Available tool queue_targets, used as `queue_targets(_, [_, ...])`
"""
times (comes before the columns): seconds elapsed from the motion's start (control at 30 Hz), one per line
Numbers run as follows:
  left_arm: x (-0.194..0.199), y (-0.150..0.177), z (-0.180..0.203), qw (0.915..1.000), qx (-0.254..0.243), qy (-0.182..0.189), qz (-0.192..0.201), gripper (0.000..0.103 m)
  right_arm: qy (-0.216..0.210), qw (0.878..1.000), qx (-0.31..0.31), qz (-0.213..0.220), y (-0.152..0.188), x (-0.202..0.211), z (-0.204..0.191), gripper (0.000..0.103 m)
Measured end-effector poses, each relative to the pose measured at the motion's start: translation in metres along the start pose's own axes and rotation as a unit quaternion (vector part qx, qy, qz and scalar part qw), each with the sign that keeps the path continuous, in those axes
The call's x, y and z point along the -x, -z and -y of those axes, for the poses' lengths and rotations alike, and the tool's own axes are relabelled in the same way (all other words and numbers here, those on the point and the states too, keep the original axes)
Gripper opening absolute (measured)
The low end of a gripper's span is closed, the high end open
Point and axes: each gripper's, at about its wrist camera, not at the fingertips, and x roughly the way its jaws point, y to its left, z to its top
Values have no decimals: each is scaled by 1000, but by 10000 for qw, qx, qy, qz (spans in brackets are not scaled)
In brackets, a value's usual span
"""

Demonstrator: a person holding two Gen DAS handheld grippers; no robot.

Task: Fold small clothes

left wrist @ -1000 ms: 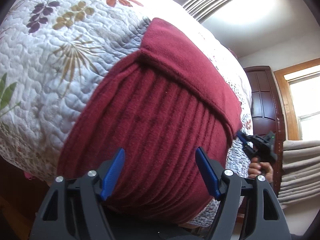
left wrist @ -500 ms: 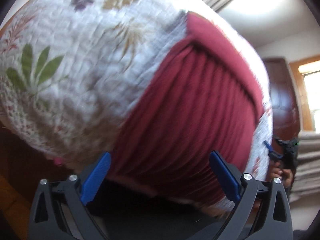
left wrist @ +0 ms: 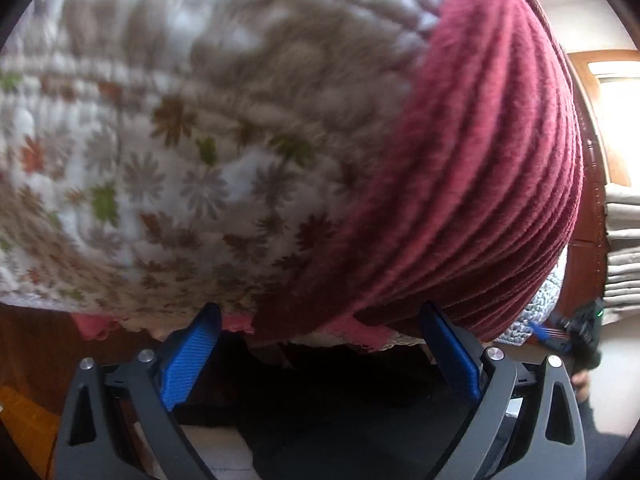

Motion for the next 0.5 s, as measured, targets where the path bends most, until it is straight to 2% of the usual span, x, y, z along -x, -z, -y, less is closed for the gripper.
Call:
queue_targets(0.07, [-2, 4, 0, 9998, -113, 122, -91, 97, -51, 9998, -208, -3, 10, -3, 5, 74])
queue_targets(0.1, [-3, 5, 2, 9996, -220, 105, -117, 89, -60, 9996, -266, 25, 14, -4, 6, 74])
queue_targets(0.13, [-4, 5, 4, 9994, -293, 96, -142, 76, -76, 9996, -287, 42, 17, -5, 7, 75])
queue_targets(0.2, [-4, 4, 3, 9995, -249, 131, -145, 60, -89, 9995, -293, 14, 21, -11, 8, 75])
queue_targets(0.3, [0, 4, -4, 9993, -94, 332, -114, 58, -56, 9997, -245, -20, 21, -20, 10, 77])
queue_targets(0.37, [2, 3, -6, 9991, -102, 379, -138, 48, -81, 9996, -261, -27, 21, -26, 12, 77])
queue_targets(0.43, [3, 8, -6, 9988, -60, 446, -185, 25, -164, 9996, -220, -13, 19, -33, 14, 77])
queue_targets(0.5, [2, 21, -17, 9980, 21, 572, -251, 14, -240, 9996, -138, -23, 15, -41, 12, 77])
